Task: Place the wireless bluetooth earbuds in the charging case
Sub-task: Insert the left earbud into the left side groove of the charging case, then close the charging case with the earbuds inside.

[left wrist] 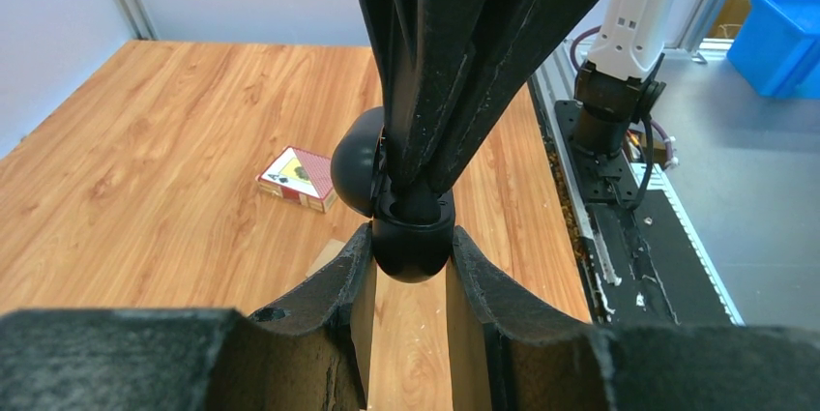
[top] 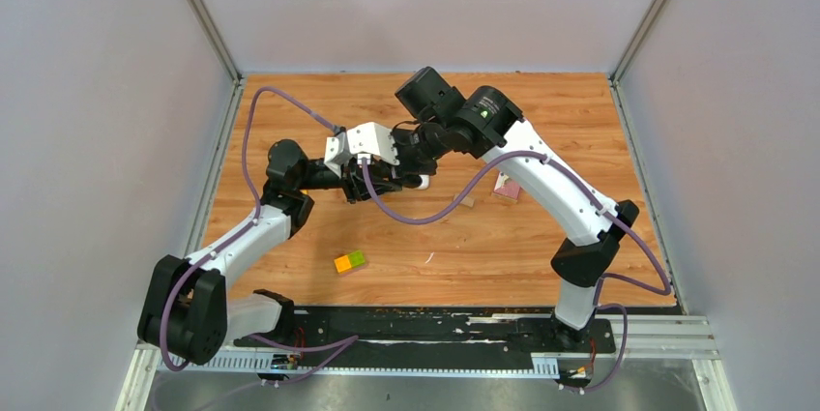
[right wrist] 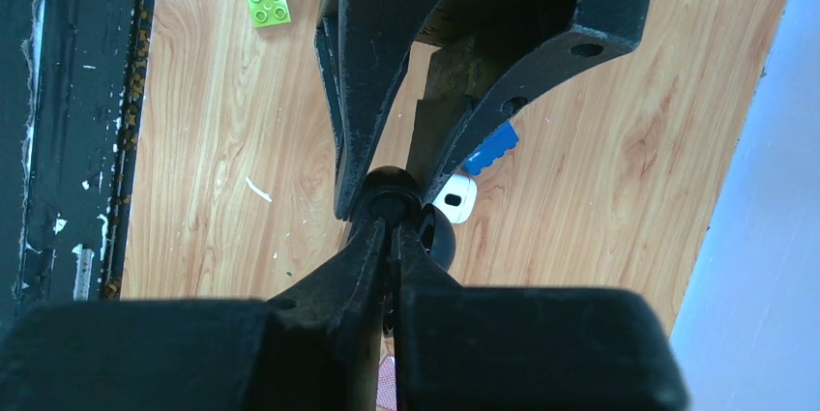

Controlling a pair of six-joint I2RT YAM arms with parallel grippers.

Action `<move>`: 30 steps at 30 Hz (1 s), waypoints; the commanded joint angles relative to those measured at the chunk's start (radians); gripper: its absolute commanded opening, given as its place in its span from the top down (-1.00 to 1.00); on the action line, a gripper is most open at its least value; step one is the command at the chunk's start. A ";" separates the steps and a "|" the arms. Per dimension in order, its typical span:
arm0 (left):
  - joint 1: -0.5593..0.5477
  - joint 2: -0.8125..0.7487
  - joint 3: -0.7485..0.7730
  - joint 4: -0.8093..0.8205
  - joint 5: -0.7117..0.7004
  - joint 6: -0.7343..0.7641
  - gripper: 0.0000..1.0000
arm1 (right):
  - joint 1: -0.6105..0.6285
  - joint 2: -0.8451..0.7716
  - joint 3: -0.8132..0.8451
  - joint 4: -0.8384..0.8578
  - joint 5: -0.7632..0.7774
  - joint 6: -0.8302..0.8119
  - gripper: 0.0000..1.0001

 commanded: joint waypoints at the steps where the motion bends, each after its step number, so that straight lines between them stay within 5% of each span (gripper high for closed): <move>1: -0.006 -0.017 0.008 0.061 -0.018 -0.017 1.00 | 0.004 0.000 0.011 0.043 -0.022 0.033 0.74; 13: -0.007 -0.017 0.009 0.023 -0.017 -0.022 1.00 | -0.047 -0.187 -0.127 0.138 -0.112 0.091 0.37; 19: -0.007 -0.009 0.019 0.019 -0.014 -0.024 1.00 | -0.146 -0.308 -0.387 0.320 -0.148 0.173 -0.40; 30: -0.007 0.020 0.055 -0.006 -0.046 -0.034 1.00 | -0.170 -0.197 -0.380 0.341 -0.286 0.198 -0.49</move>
